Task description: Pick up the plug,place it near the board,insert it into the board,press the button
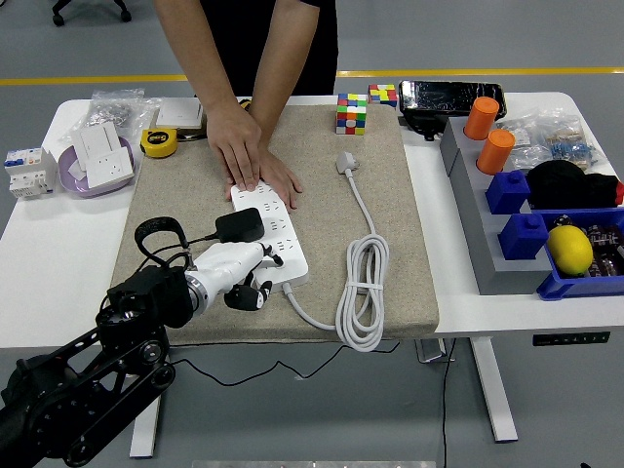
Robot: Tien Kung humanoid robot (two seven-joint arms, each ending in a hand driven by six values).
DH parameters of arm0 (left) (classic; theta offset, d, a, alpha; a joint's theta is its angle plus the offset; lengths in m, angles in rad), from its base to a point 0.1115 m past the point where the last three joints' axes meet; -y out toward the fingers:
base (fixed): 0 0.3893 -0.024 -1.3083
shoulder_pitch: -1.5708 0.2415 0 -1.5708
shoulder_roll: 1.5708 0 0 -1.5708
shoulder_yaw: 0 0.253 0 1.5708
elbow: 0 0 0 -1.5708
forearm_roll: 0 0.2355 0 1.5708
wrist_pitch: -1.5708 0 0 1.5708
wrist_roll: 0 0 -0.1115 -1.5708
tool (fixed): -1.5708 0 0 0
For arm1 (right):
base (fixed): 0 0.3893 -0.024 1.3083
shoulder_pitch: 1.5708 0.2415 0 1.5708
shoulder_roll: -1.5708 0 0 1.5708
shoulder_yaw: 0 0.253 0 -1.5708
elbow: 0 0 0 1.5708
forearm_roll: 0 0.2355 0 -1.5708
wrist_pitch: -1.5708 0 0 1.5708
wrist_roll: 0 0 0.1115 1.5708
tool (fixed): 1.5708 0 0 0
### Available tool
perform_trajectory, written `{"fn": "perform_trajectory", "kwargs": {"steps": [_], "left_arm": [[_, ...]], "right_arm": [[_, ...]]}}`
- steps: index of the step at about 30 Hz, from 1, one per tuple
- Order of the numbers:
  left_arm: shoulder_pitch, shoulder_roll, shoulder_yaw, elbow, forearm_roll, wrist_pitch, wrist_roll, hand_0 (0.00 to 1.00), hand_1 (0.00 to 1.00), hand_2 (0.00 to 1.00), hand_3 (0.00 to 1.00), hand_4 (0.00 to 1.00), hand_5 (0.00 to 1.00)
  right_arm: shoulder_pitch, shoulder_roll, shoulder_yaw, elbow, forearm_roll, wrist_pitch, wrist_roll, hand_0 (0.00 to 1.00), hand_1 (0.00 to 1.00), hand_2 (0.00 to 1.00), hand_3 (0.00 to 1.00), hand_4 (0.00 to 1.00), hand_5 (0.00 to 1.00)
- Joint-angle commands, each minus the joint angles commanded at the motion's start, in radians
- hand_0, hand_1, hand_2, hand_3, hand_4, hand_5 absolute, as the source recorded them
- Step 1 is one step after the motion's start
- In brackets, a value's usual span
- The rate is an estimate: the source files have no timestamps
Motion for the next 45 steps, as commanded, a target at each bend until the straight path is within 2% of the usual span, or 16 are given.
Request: {"fn": "perform_trajectory", "kwargs": {"steps": [36, 41, 45], "left_arm": [[0.006, 0.002, 0.017, 0.033, 0.027, -0.002, -0.01, 0.151, 0.066, 0.15, 0.755, 0.416, 0.13], [0.006, 0.003, 0.01, 0.023, 0.034, 0.004, -0.014, 0.151, 0.066, 0.15, 0.755, 0.416, 0.13], [0.018, 0.004, -0.028, -0.024, 0.055, 0.019, -0.032, 0.153, 0.067, 0.15, 0.738, 0.414, 0.128]], "right_arm": [[-0.002, -0.002, -0.003, 0.0, 0.002, 0.0, 0.0, 0.829, 0.753, 0.747, 0.788, 0.998, 0.933], [-0.002, -0.001, -0.002, 0.0, 0.003, 0.0, 0.0, 0.829, 0.753, 0.747, 0.788, 0.998, 0.933], [-0.001, 0.0, -0.002, 0.0, 0.004, 0.0, 0.001, 0.829, 0.752, 0.747, 0.788, 0.998, 0.933]]}}
